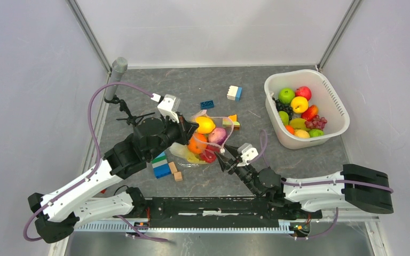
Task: Place the food in the zip-top bag and seal the zipper
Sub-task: Zip the zipper food storage bag at the center of the board.
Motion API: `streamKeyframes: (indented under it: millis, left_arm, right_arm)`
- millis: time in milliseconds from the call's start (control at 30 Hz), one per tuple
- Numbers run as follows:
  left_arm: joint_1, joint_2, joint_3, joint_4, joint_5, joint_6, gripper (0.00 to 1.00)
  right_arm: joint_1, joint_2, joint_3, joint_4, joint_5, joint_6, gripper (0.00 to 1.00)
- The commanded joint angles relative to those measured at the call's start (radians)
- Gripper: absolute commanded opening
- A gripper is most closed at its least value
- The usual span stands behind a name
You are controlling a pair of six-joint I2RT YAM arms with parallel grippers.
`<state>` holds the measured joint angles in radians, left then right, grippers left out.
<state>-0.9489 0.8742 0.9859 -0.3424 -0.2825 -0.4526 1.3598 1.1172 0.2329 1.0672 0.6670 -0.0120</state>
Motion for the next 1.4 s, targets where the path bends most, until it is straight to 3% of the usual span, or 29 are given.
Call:
streamKeyframes:
  millis: [0, 300, 400, 500, 633, 767, 900, 967, 1033, 1067, 1200, 1267, 1367]
  left_arm:
    - [0.004, -0.022, 0.014, 0.077, 0.006, -0.057, 0.04]
    - [0.004, -0.014, 0.016, 0.08, 0.01, -0.056, 0.03]
    - [0.004, -0.012, 0.016, 0.082, 0.012, -0.056, 0.03]
    - [0.005, -0.011, 0.013, 0.082, 0.011, -0.058, 0.03]
    - [0.004, -0.009, 0.013, 0.083, 0.011, -0.058, 0.03]
    - [0.004, -0.012, 0.011, 0.083, 0.009, -0.06, 0.03]
    - [0.004, -0.014, 0.01, 0.079, 0.008, -0.059, 0.04]
    - [0.004, -0.016, 0.007, 0.079, 0.005, -0.057, 0.04]
    - [0.004, -0.015, 0.005, 0.079, 0.002, -0.058, 0.03]
    - [0.004, -0.015, 0.005, 0.079, 0.003, -0.057, 0.04]
    - [0.004, -0.015, 0.005, 0.081, 0.006, -0.058, 0.04]
    - [0.004, -0.019, 0.006, 0.08, 0.007, -0.059, 0.03]
    - [0.005, -0.024, 0.005, 0.076, 0.002, -0.058, 0.04]
  right_arm:
    - [-0.002, 0.017, -0.017, 0.092, 0.022, -0.034, 0.52]
    - [-0.03, 0.042, -0.053, 0.159, -0.006, -0.028, 0.27]
    - [-0.041, 0.038, -0.063, 0.185, -0.012, -0.036, 0.23]
    - [-0.053, 0.026, -0.063, 0.185, -0.039, -0.034, 0.24]
    - [-0.054, 0.034, -0.047, 0.189, -0.07, -0.006, 0.38]
    - [-0.054, 0.067, -0.03, 0.205, -0.064, 0.01, 0.38]
    - [-0.056, 0.079, -0.029, 0.239, -0.047, 0.008, 0.3]
    - [-0.056, 0.076, -0.023, 0.234, -0.063, 0.01, 0.38]
    - [-0.056, 0.079, -0.023, 0.243, -0.08, 0.037, 0.53]
    - [-0.056, 0.085, -0.025, 0.254, -0.086, 0.048, 0.55]
    - [-0.056, 0.114, -0.005, 0.258, -0.089, 0.061, 0.54]
    - [-0.056, 0.131, -0.002, 0.272, -0.067, 0.066, 0.43]
    - [-0.056, 0.147, -0.004, 0.289, -0.046, 0.058, 0.4]
